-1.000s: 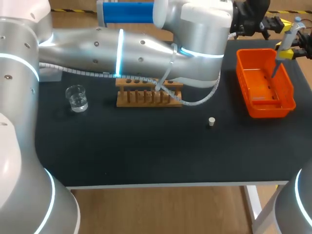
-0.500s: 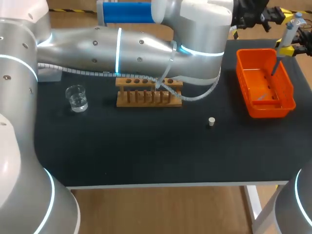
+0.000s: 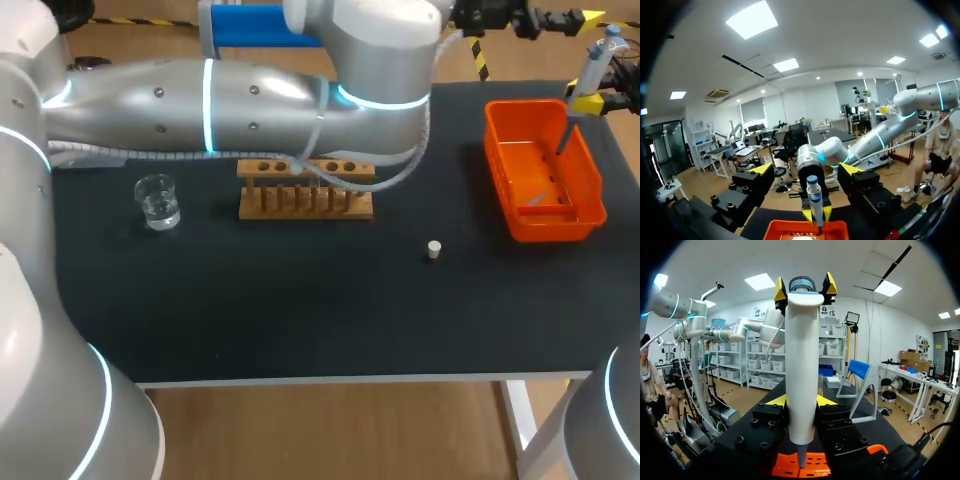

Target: Invert the test tube, pick up the pipette, mount the tip to pipette, aspirate from beaker and dispense into the tube, eject the tip, return the pipette, and cap with the stopper.

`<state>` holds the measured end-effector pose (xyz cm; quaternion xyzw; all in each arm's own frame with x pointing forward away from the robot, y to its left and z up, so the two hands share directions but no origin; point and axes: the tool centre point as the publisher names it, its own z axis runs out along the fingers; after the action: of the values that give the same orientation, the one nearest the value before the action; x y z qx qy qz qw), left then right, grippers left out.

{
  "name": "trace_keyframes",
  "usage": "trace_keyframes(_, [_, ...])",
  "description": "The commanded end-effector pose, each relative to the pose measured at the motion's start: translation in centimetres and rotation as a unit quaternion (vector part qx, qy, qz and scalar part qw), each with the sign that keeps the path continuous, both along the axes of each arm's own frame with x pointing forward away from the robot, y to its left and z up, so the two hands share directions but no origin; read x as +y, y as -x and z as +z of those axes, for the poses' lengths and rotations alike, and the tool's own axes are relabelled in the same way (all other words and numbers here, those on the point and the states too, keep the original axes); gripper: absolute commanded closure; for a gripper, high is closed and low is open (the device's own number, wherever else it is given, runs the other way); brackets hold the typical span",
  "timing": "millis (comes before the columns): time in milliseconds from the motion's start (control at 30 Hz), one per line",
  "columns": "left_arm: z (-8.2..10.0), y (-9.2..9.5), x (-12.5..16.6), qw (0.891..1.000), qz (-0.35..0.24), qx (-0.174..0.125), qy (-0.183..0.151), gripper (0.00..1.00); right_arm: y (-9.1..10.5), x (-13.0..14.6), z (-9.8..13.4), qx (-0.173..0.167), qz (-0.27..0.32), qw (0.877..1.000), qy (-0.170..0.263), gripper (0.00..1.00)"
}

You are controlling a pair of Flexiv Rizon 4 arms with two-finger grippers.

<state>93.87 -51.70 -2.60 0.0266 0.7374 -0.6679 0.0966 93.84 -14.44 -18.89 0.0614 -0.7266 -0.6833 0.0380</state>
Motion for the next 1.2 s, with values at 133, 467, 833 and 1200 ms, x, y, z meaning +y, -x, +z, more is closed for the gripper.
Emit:
trace_keyframes(133, [1.1, 0.3, 4.4, 0.997, -0.059, -0.007, -0.042, 0.00, -0.1, -0.2, 0.1, 0.000, 0.003, 1.000, 0.002, 1.00])
trace_keyframes(467, [0.0, 3.9, 9.6, 0.998, -0.045, 0.004, -0.053, 0.00, -0.1, -0.2, 0.1, 0.000, 0.003, 1.000, 0.002, 1.00])
trace_keyframes(833, [-3.0, 8.6, 15.7, 0.999, 0.003, 0.023, -0.042, 0.00, -0.1, -0.2, 0.1, 0.000, 0.003, 1.000, 0.002, 1.00])
trace_keyframes(1200, [-6.9, 10.9, 20.2, 0.998, 0.040, 0.049, -0.004, 0.00, -0.1, -0.2, 0.1, 0.000, 0.003, 1.000, 0.002, 1.00])
